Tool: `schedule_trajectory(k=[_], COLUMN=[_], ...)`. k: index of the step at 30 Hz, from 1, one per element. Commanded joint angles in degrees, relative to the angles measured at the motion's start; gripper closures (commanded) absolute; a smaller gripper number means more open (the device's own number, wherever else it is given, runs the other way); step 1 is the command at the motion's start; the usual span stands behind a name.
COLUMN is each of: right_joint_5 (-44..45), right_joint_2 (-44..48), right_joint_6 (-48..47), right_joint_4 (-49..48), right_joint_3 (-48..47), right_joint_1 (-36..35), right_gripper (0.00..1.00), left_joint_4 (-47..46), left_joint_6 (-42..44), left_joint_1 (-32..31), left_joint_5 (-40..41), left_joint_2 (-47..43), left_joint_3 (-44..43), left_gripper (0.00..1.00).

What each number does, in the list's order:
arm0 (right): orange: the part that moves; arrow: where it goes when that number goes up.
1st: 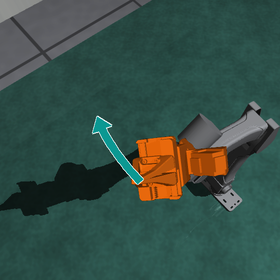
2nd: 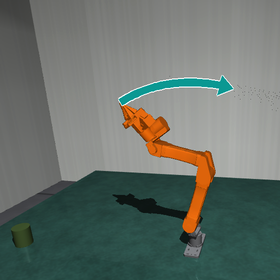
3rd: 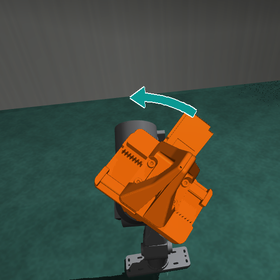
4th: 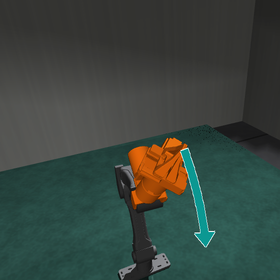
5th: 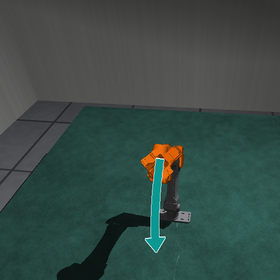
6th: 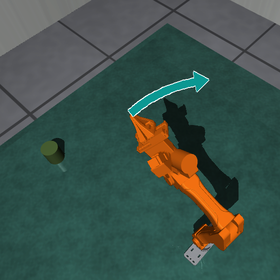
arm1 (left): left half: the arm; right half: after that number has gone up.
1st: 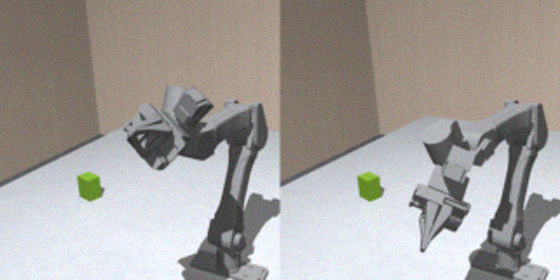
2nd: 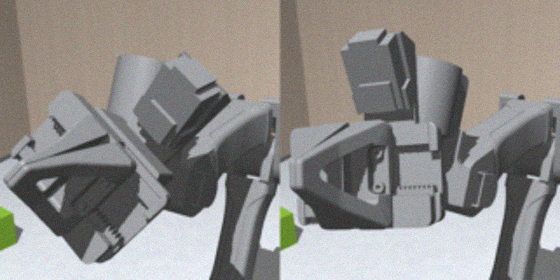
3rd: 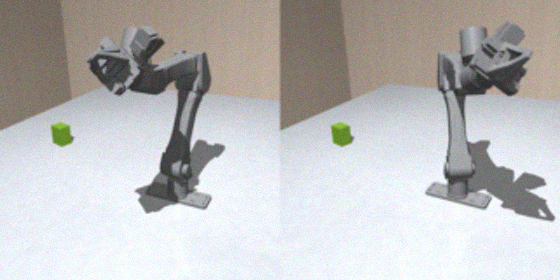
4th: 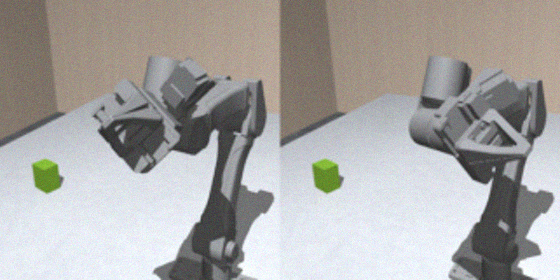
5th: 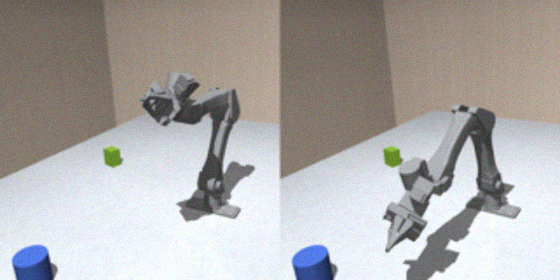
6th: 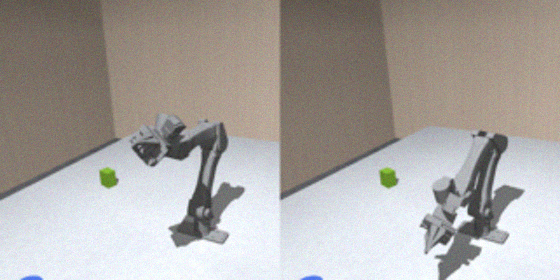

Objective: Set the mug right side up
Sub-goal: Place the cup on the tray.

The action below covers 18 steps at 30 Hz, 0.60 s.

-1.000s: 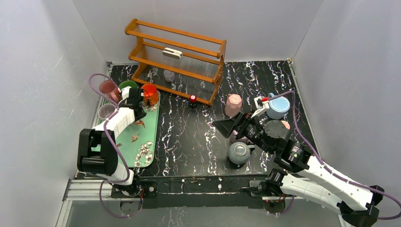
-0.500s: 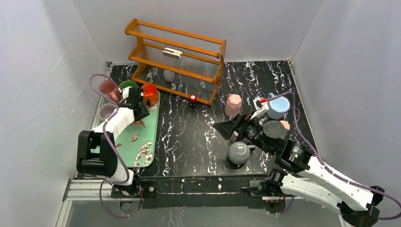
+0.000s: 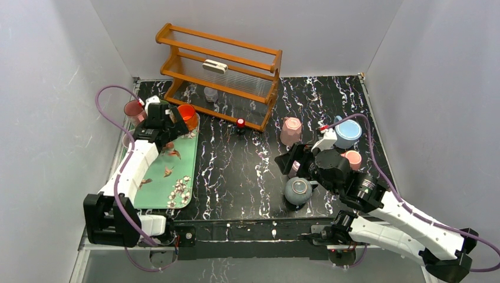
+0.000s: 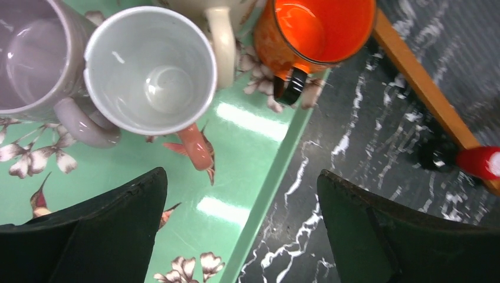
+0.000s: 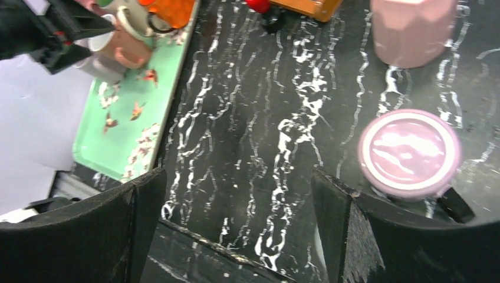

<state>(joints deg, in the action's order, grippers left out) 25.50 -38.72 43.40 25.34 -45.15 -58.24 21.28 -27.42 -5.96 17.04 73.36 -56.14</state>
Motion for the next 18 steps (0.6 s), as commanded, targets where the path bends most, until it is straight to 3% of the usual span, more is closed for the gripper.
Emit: schedule_trajectory(k=[1,7,18], right_joint_5=[6.0,2.3,-1.2], right_joint_2=[-0.7,-5.4,-5.3], right_joint_6=[-0.4,2.6,14.2], right_joint_4=[6.9,13.6,20.5], right_joint_3=[-3.7,-4.2,1.5], right_joint_1=[-0.2,-0.3,-0.3], right_gripper=[0.01,0.01,0.01], left_joint_4=[2.1,-0.5,-7.7], left_joint_6=[2.3,3.9,2.9], left_joint_1=[0.1,-0.1,-3.5], left_joint_5=[-9.7,-25.8,-35.6], left_joint_2=[-5.2,-11.0,-14.9], left_joint_3=[0.8,5.3,10.6], left_gripper=[0.05,0.05,0.05])
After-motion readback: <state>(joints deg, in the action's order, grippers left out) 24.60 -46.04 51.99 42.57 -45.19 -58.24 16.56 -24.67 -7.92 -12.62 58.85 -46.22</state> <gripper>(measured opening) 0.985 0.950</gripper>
